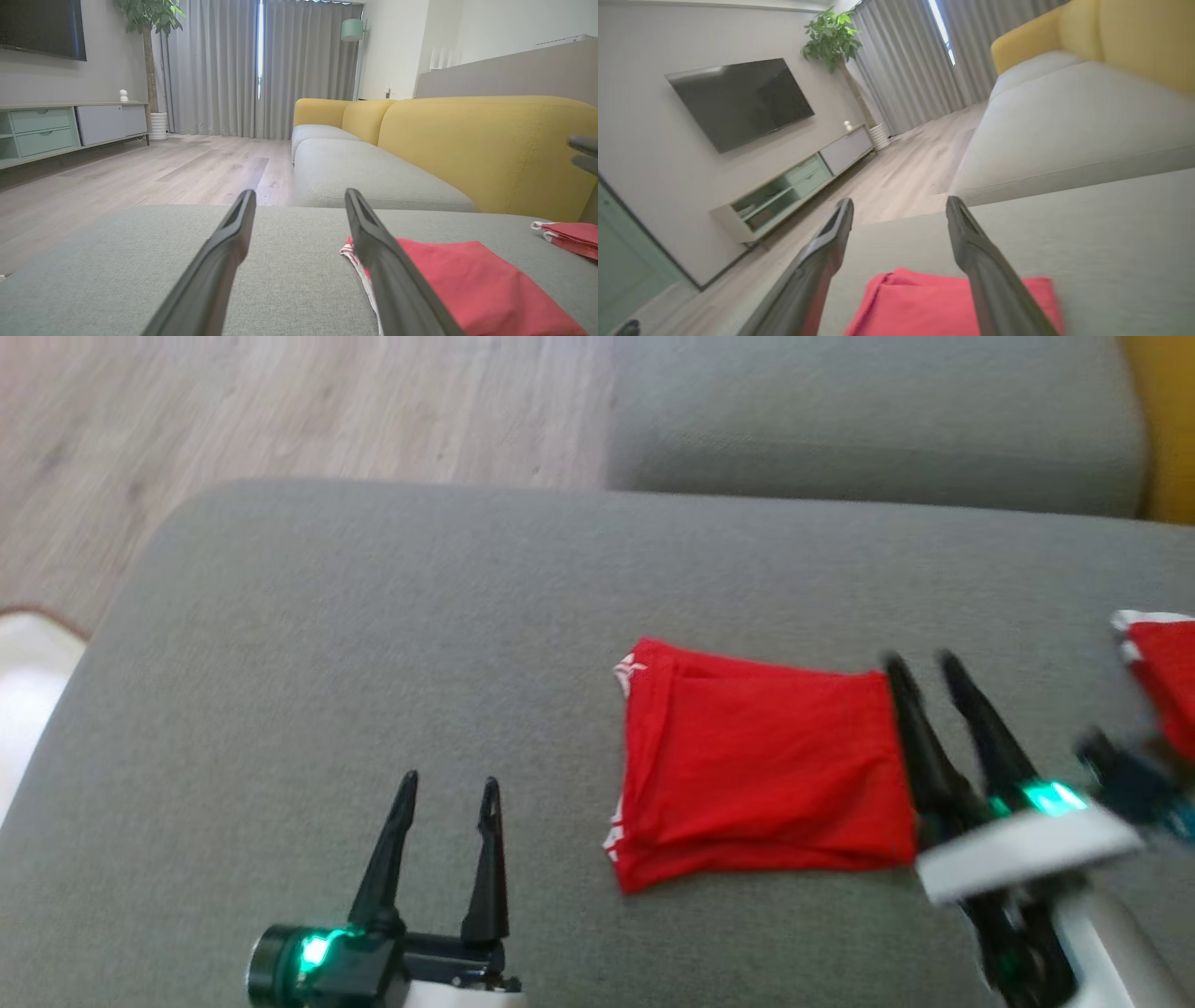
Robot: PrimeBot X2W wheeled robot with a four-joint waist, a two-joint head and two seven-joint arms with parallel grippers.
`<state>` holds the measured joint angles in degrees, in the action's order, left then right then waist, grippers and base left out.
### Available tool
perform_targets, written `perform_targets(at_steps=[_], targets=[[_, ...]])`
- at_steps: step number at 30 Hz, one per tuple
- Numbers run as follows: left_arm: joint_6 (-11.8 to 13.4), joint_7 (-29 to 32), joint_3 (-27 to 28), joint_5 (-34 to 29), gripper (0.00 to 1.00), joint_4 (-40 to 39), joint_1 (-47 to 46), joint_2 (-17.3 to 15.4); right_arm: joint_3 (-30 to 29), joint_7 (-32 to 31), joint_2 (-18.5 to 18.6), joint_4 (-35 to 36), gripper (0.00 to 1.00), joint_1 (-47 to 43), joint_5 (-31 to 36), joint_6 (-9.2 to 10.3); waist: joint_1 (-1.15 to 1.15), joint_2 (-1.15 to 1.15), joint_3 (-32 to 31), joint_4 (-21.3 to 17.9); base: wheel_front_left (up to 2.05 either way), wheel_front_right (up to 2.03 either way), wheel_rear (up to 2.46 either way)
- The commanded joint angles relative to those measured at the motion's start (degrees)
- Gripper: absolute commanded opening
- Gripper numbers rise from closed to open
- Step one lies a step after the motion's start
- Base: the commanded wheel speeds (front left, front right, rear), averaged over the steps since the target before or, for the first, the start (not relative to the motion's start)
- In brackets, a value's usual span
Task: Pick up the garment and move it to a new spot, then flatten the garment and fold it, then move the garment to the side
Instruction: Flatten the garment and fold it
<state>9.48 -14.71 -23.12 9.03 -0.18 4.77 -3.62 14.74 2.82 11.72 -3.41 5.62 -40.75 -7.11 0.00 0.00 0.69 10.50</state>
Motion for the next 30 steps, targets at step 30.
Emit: perform_targets(at_steps=[30], targets=[[0.8,-0.3,6.5,-5.3,1.0,0.2,7.4,-0.1,-10.8,12.2,-4.8,-0.7,1.0,-19.2,34.0,-0.37,0.0,0.0,-7.2,-6.1,0.0,0.0,0.0]])
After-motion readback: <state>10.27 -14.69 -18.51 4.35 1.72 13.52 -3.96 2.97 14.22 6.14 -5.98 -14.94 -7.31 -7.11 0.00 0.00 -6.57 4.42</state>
